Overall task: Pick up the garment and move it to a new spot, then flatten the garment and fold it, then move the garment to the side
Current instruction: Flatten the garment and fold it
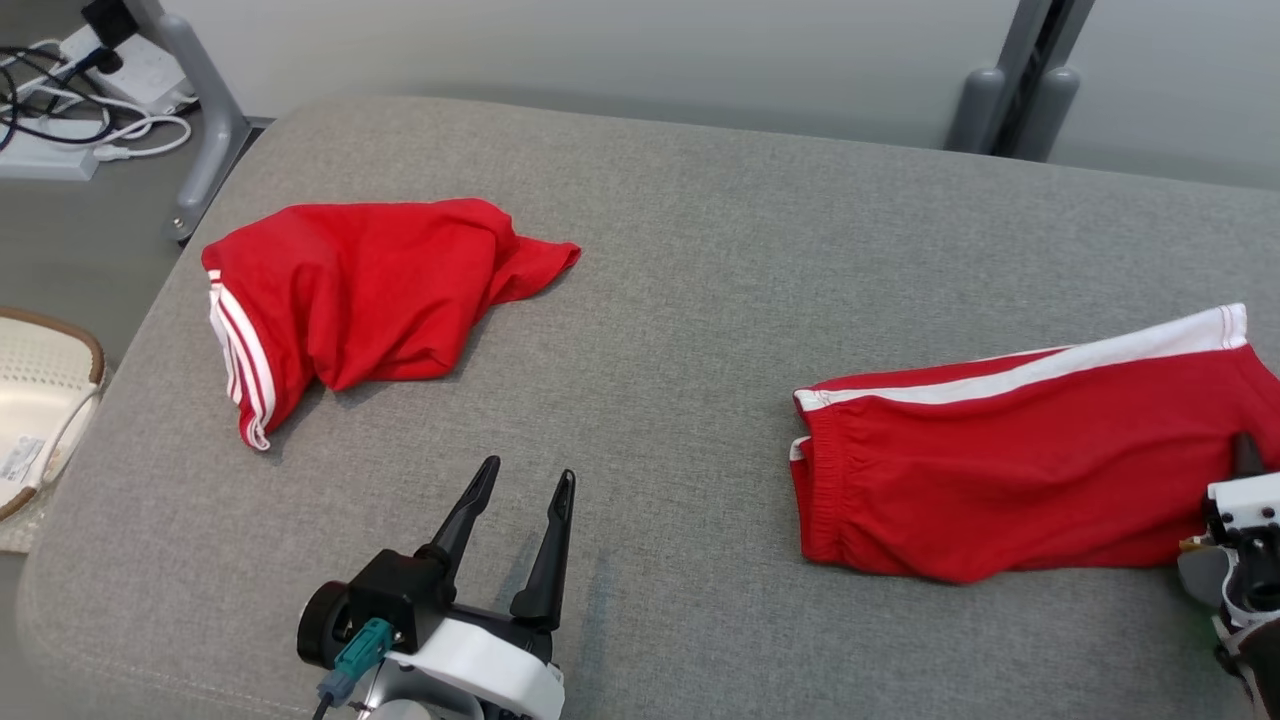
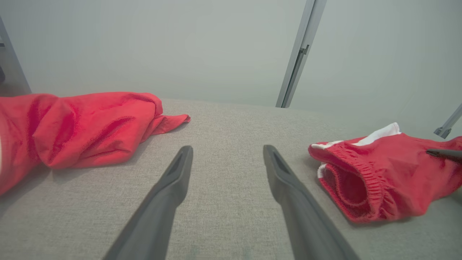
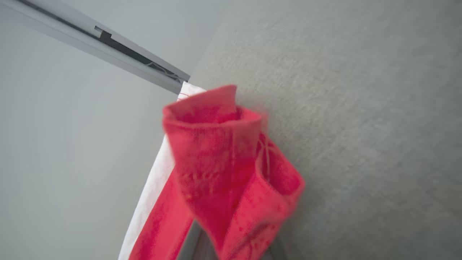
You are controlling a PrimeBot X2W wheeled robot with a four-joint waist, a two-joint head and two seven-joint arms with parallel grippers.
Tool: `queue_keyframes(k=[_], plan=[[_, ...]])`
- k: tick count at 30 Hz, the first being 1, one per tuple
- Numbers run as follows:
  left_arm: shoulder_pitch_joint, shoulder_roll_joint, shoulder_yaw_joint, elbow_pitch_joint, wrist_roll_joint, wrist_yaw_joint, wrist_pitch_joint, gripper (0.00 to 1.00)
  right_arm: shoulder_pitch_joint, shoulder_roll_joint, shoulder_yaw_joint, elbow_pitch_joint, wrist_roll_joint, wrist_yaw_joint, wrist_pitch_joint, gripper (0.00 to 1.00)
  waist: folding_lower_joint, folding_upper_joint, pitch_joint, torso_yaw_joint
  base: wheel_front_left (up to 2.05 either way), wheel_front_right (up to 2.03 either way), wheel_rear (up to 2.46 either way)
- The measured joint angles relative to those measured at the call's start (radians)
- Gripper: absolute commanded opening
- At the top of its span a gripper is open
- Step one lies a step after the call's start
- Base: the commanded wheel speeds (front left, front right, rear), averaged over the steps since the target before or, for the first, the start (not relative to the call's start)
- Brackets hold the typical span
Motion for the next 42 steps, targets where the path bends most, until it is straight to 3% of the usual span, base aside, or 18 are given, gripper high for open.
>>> queue_keyframes(k=[11,20,26,32,35,36,42], plan=[[0.037,0.000,0.016,0.010,-0.008,0.002,0.000,1.00,0.111,0.040,-0.164,0.073,0.105,0.000,-0.060,0.00,0.0000,0.0000,-0.078,-0.079,0.00,0.00,0.00],[0.048,-0.001,0.024,0.016,-0.004,-0.008,0.000,1.00,0.146,0.030,-0.181,0.081,-0.026,-0.001,-0.064,0.00,0.0000,0.0000,-0.115,-0.109,0.00,0.00,0.00],[0.058,0.000,0.049,0.020,-0.001,-0.011,0.000,1.00,0.169,0.061,-0.172,-0.087,-0.202,-0.001,-0.064,0.00,0.0000,0.0000,-0.145,-0.100,0.00,0.00,0.00],[0.082,0.000,0.072,0.024,-0.016,-0.016,0.000,1.00,0.230,0.154,-0.114,-0.271,-0.307,-0.001,-0.064,0.00,0.0000,0.0000,-0.177,-0.089,0.00,0.00,0.00],[0.086,0.000,0.075,0.025,-0.019,-0.020,0.000,1.00,0.259,0.185,-0.069,-0.329,-0.317,-0.001,-0.064,0.00,0.0000,0.0000,-0.187,-0.082,0.00,0.00,0.00],[0.087,0.000,0.074,0.025,-0.019,-0.021,0.000,1.00,0.284,0.209,-0.005,-0.374,-0.312,-0.001,-0.064,0.00,0.0000,0.0000,-0.192,-0.073,0.00,0.00,0.00],[0.093,0.000,0.079,0.025,-0.017,-0.026,0.000,1.00,0.301,0.227,0.078,-0.399,-0.269,-0.001,-0.064,0.00,0.0000,0.0000,-0.191,-0.056,0.00,0.00,0.00]])
